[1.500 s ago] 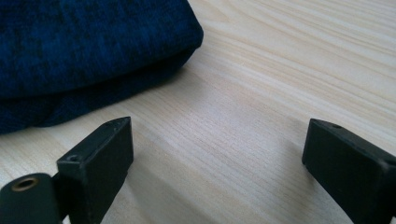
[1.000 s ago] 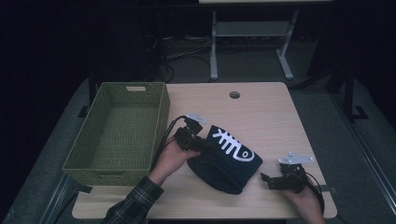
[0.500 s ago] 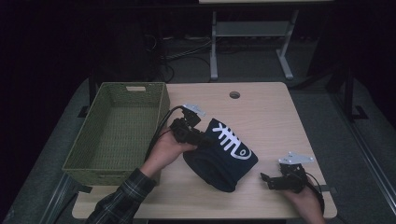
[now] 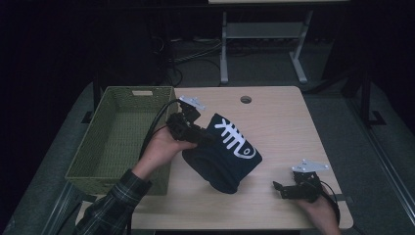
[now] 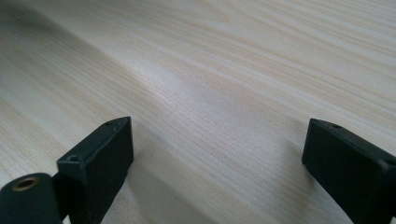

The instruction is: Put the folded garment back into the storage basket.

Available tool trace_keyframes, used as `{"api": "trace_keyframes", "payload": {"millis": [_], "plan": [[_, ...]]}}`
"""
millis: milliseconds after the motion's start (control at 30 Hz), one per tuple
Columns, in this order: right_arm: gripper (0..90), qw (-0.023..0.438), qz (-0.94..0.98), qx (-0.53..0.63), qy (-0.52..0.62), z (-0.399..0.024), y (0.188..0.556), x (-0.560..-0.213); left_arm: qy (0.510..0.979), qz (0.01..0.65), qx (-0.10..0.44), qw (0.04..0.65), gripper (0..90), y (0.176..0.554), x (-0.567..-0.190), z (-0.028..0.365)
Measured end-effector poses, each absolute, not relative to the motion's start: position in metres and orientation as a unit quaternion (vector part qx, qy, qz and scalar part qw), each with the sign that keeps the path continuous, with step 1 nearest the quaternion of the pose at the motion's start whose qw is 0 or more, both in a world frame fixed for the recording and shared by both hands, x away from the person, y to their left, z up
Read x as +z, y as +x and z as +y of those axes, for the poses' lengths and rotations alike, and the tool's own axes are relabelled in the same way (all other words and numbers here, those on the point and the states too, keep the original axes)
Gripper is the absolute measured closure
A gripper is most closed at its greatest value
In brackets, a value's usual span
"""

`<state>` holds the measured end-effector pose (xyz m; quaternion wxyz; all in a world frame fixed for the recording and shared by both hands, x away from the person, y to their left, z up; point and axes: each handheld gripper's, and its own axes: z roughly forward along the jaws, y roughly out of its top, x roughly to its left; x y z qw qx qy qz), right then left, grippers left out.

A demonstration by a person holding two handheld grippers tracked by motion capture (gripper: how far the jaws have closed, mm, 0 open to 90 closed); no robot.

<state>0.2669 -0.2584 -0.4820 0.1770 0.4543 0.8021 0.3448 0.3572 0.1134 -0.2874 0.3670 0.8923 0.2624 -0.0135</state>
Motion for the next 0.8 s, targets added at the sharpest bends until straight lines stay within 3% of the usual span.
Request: {"api": "trace_keyframes", "payload": {"millis": [800], "plan": [[9.0, 0.178, 0.802, 0.345, 0.455, -0.258, 0.267, -0.482, 0.876, 0.288, 0.024, 0.387, 70.6, 0.352, -0.219, 0.179]]}}
